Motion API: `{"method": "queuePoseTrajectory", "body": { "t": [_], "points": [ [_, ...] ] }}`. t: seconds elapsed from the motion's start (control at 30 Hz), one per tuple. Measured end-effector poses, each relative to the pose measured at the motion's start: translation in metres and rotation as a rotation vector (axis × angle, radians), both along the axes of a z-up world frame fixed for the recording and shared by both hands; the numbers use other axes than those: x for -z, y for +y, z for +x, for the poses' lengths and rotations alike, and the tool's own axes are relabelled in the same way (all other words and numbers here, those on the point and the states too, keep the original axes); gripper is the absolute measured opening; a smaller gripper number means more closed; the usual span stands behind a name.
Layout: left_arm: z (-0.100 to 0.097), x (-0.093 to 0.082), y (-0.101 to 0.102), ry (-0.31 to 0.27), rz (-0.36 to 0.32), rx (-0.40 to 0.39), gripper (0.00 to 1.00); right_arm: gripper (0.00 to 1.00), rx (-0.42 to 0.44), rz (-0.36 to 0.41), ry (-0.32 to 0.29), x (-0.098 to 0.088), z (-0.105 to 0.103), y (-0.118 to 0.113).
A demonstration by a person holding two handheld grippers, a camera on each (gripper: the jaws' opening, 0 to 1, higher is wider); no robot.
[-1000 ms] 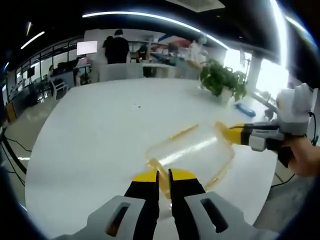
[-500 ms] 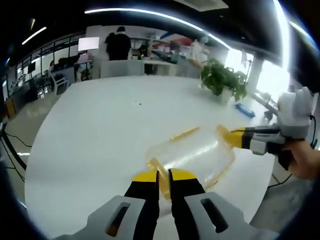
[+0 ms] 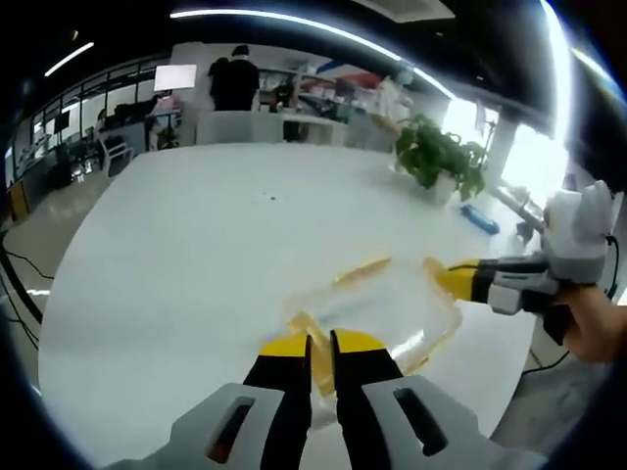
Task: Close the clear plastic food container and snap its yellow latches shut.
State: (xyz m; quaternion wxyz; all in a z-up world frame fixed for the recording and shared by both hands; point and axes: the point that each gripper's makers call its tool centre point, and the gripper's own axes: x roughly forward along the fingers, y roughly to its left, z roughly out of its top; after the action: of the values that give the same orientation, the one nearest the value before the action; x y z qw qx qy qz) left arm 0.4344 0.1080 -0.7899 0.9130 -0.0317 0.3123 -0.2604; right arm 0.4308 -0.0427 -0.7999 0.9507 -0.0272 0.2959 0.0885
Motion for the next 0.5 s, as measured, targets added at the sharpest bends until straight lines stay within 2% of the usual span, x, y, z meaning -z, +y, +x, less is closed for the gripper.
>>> {"method": "queuePoseTrajectory", "body": {
  "t": [0.5],
  "points": [
    [0.0064,0.0011,-0.0011,-0.013,-0.018,-0.005,0.04,0.01,0.0,0.011,-0.006,0.0027,0.0005,-0.0012]
  ]
}}
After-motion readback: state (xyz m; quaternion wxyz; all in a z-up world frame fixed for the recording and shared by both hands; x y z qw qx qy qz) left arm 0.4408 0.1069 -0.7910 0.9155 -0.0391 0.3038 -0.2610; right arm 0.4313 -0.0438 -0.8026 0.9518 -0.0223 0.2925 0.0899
